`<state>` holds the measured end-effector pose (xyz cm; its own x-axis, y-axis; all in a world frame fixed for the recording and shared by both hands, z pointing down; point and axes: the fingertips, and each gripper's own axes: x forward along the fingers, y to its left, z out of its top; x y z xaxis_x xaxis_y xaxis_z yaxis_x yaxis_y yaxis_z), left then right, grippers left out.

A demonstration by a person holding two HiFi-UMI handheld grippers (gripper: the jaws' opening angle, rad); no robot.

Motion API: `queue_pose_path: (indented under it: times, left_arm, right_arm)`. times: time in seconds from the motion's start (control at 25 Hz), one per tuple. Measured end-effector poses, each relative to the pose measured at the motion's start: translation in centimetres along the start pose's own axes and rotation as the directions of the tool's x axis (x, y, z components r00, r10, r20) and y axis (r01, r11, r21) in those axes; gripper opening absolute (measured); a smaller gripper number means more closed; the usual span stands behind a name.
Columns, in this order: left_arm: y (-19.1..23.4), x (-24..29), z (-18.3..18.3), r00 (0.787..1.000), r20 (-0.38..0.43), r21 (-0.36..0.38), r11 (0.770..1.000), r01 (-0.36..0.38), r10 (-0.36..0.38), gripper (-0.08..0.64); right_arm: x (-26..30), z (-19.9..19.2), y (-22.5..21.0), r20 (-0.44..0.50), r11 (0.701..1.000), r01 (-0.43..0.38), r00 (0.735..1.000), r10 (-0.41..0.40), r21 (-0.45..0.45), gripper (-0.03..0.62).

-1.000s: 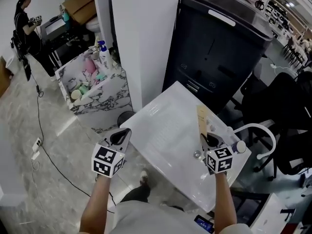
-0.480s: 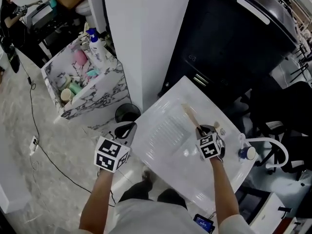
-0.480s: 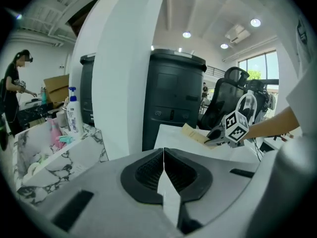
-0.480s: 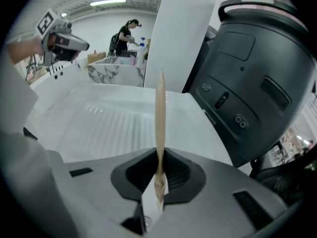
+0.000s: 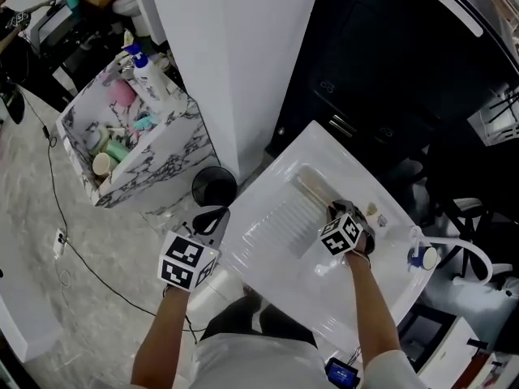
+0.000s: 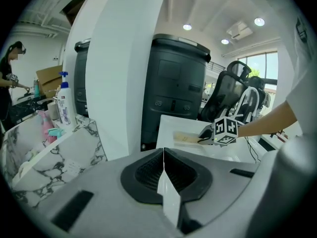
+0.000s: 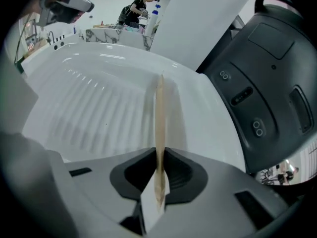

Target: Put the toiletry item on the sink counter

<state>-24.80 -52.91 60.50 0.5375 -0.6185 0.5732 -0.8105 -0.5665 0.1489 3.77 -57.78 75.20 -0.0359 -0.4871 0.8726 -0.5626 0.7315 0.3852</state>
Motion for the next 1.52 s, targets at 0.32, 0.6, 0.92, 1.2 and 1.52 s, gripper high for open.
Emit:
queue_pose_path:
  times: [0.32,0.6,0.92,1.2,1.52]
  left_arm:
    - [0.1,1.0,0.7,1.000,0.009,-0.014,0.999,0.029,-0.029,0.011]
    - [-0.3,1.5,1.5,0.999,0.004,-0.003,0.999,0.043,-0.043,0.011]
    - [-3.0,2.3,2.6,0.997,0.019,0.021,0.997,0.081,-0.081,0.011]
    - [-7.7,1.2,3.8,0.995,0.059,0.063,0.996,0.070,-0.074,0.011]
    - [-13.8,-3.1,5.5,0.991,0.131,0.103,0.994,0.019,-0.033,0.011]
  right_arm:
    - [1.2,1.3,1.0,0.047,0.995,-0.076,0.996,0.073,0.068,0.100]
    - [0.6,1.9,1.4,0.093,0.981,-0.145,0.987,0.134,0.128,0.124]
    - [-3.0,1.1,1.1,0.213,0.915,-0.208,0.967,0.140,0.344,0.138]
    - [-10.2,-2.0,0.3,0.351,0.832,-0.231,0.935,0.048,0.505,0.110]
    - [-20.6,-7.4,-1.3,0.412,0.842,-0.121,0.902,-0.128,0.525,-0.002]
